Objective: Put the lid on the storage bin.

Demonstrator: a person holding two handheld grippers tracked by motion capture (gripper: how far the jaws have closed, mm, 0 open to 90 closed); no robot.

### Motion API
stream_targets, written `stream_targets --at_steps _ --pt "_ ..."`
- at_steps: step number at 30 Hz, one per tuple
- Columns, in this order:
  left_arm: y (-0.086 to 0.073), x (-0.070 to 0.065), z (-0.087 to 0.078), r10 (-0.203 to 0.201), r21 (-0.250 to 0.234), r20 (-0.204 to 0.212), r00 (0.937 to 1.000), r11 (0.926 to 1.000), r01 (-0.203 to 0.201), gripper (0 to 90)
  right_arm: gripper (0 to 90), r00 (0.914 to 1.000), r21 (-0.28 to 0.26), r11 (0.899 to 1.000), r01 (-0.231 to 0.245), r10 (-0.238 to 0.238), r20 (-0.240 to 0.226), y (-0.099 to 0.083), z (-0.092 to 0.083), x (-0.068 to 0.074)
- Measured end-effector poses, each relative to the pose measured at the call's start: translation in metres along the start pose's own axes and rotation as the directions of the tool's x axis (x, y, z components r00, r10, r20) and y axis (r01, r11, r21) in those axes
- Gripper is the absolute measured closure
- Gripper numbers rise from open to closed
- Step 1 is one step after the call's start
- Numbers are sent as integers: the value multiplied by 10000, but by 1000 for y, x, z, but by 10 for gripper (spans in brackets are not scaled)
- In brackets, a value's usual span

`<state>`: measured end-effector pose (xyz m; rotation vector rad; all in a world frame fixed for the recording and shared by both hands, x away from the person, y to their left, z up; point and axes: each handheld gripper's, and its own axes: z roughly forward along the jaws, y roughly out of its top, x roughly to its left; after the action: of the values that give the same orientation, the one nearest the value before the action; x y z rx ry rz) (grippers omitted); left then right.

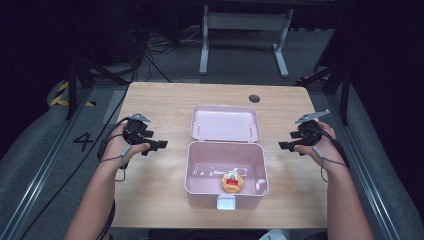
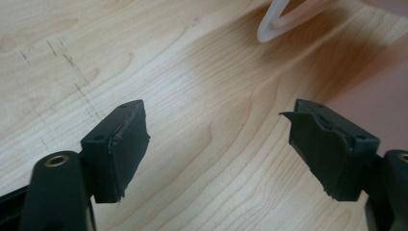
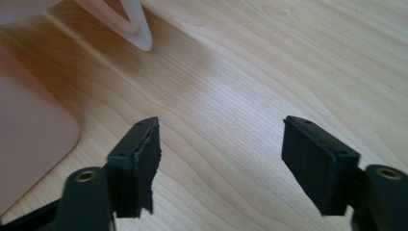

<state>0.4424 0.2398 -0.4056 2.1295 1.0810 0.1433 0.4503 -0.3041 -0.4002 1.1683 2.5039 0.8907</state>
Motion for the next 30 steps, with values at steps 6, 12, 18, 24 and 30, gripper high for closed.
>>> stream_targets --at_steps 6,12,18,24,30 --pt "13 -5 -3 -165 -779 564 9983 9967 209 337 455 9985 158 9989 433 -428 -341 -2 -2 -1" --pt "30 -7 -6 -149 -858 363 9992 9961 180 331 452 9983 -1 9999 149 -149 -563 -6 -3 0" --pt "56 -11 -1 -71 -656 372 9993 9978 95 345 472 9986 -413 9985 357 -373 -386 -5 -8 3" --pt "75 -12 13 -68 -735 526 9986 9972 107 342 487 9992 -676 9969 397 -397 22 -7 -18 6" --pt "91 -12 29 50 -1053 524 9986 9944 5 335 487 9991 -686 9968 419 -416 46 -12 -21 8"
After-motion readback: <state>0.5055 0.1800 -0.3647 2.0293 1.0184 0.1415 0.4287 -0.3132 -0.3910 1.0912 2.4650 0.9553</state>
